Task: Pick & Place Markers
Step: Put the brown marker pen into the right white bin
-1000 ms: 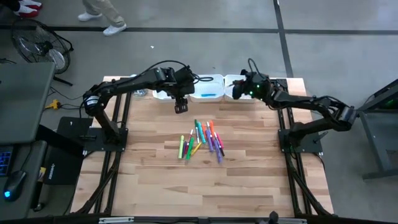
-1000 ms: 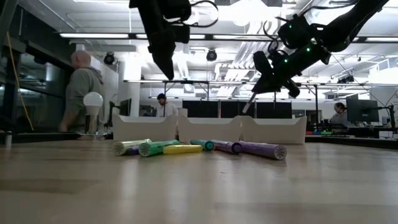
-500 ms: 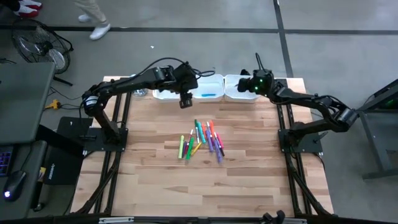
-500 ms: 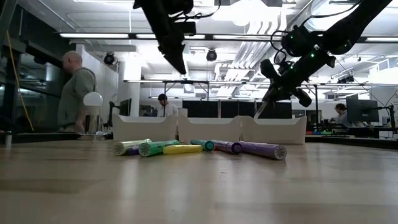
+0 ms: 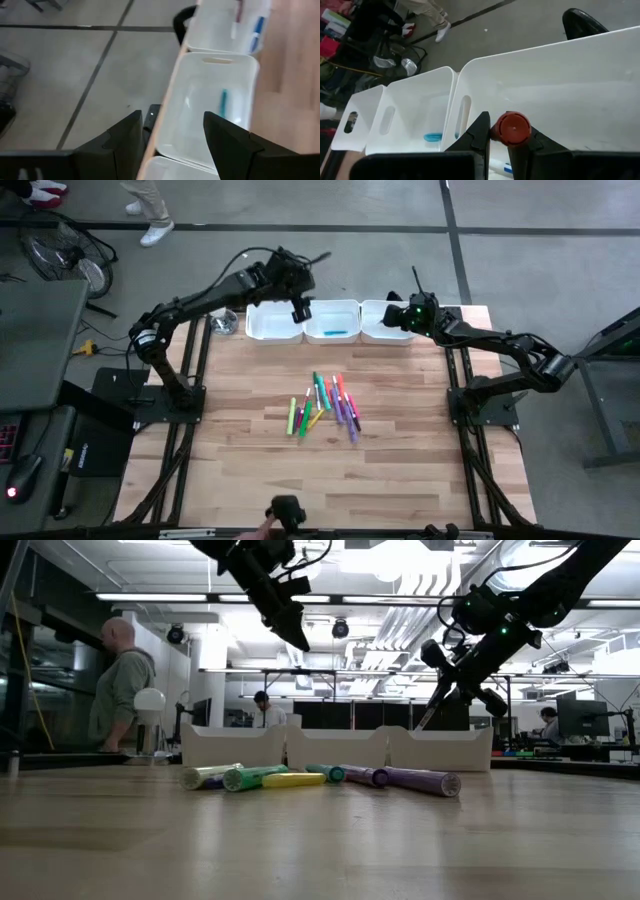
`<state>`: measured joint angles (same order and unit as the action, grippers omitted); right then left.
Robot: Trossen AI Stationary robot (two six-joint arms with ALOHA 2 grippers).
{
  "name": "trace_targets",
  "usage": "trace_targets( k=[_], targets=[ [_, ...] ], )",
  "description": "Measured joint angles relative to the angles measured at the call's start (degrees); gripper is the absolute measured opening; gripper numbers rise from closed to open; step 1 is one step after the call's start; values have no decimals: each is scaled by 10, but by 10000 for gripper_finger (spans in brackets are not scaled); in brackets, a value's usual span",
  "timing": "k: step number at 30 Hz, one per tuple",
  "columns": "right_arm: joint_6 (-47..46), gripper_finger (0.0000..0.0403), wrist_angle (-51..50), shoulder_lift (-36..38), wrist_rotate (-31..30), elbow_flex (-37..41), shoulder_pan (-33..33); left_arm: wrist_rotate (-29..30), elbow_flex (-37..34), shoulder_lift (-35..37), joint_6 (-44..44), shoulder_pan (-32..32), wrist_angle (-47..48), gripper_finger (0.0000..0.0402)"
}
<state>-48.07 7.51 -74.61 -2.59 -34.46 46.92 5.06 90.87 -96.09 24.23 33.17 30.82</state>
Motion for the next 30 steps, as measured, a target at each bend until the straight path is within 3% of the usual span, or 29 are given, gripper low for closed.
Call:
trace_targets(
  k=[18, 30],
  targets=[
    [4, 71, -3, 0, 11, 0, 0, -43, 0, 0, 10, 24, -28, 207],
    [21, 165, -3, 0, 28, 0, 0, -43, 0, 0, 10, 24, -38, 207]
  ],
)
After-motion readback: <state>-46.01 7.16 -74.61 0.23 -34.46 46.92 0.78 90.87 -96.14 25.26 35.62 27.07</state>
